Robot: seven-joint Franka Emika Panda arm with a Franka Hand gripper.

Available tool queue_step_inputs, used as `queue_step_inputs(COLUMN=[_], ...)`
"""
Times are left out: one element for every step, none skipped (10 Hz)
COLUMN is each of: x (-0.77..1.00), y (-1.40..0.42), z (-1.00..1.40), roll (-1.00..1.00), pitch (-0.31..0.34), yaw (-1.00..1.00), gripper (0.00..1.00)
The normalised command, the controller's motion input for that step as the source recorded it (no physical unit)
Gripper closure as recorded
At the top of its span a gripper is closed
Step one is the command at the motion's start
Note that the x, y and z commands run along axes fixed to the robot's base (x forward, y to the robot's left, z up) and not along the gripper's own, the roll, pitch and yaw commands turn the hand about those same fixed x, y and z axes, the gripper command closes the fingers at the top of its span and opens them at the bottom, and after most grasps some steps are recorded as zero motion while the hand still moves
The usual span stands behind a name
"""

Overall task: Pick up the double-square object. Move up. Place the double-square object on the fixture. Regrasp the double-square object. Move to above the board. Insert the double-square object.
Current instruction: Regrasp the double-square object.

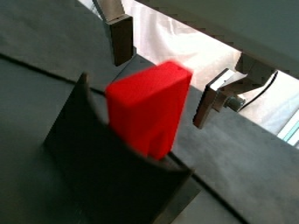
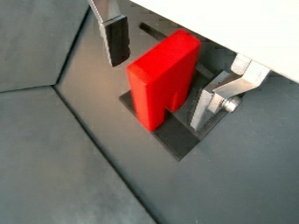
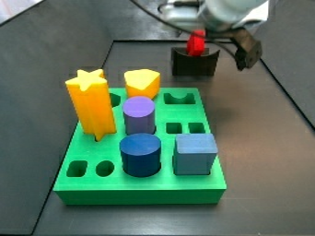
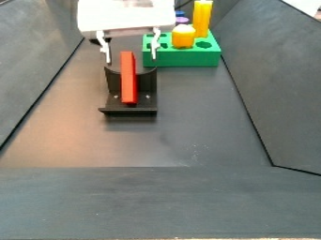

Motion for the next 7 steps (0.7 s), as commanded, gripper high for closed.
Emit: queue_step_inputs(x=[0.11,0.09,0.09,0.08,0.07,0.02,0.02], y=[0.01,0.01,0.00,0.00,0.00,-0.02,-0.03], z=[-0.87,-0.68,-0.54,-0.36,-0.24,-0.18,-0.17], roll=[0.06,0.06,0.05,0.05,0.05,0.05,0.05], pitch=[-0.032,-0.003,0.014,0.023,0.025,0.033,0.027], yaw=[-0.03,-0.02,-0.01,0.00,0.02,0.02,0.02], gripper=[0.00,0.00,0.00,0.00,0.00,0.00,0.00])
